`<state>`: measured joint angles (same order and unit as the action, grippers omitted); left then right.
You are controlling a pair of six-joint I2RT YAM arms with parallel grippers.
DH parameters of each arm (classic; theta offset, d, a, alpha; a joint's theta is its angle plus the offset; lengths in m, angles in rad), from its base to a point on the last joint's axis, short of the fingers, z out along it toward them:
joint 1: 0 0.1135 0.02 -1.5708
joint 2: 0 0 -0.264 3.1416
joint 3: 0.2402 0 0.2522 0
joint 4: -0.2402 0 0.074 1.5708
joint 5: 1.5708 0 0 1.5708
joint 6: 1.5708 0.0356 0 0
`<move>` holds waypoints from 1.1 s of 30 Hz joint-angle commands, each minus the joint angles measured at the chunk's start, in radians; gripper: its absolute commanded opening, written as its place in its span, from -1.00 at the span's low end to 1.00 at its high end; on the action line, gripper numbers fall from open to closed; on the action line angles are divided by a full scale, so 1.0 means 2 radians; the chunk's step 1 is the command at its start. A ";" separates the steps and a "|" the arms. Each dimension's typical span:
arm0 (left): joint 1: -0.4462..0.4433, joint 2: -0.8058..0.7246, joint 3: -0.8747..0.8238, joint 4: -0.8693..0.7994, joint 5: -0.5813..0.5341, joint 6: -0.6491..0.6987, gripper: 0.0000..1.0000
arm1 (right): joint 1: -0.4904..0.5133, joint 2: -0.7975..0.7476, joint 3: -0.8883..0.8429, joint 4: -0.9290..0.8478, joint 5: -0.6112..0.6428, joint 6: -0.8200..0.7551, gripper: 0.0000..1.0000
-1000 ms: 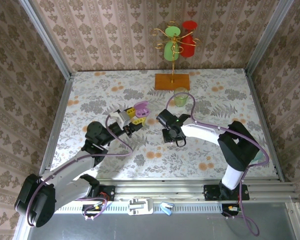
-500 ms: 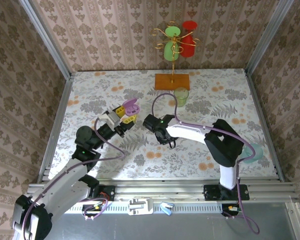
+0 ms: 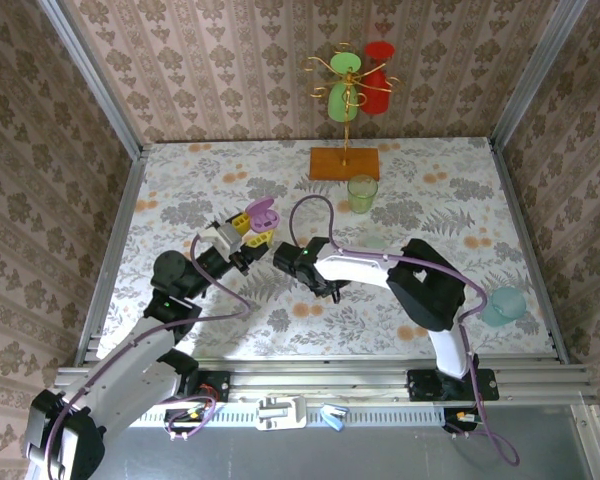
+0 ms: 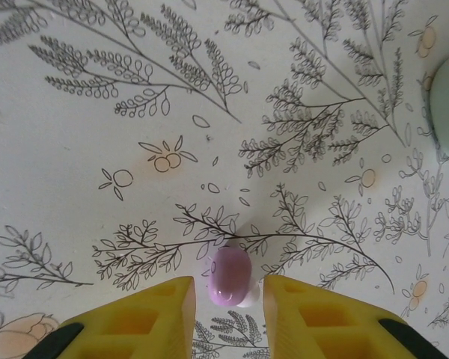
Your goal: Insert wireless bluetooth earbuds into charging case
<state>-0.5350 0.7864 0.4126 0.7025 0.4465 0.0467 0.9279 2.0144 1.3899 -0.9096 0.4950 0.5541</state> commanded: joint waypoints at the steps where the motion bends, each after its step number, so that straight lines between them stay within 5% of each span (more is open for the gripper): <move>1: 0.004 -0.001 0.000 0.011 0.006 0.005 -0.73 | 0.002 0.019 0.013 -0.021 0.025 0.010 -0.42; 16: 0.004 0.003 0.000 0.016 0.006 0.002 -0.73 | 0.000 0.041 0.014 -0.017 0.019 0.001 -0.66; 22: 0.004 0.010 -0.004 0.022 0.006 -0.001 -0.73 | -0.007 -0.008 -0.005 -0.009 0.023 0.003 -0.68; 33: 0.000 0.079 -0.019 0.108 0.018 0.005 -0.73 | -0.073 -0.246 -0.140 0.175 -0.184 0.009 -0.68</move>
<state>-0.5350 0.9150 0.3920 0.8055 0.4568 0.0463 0.8078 1.6150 1.1591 -0.7002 0.2993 0.5518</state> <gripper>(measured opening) 0.361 0.164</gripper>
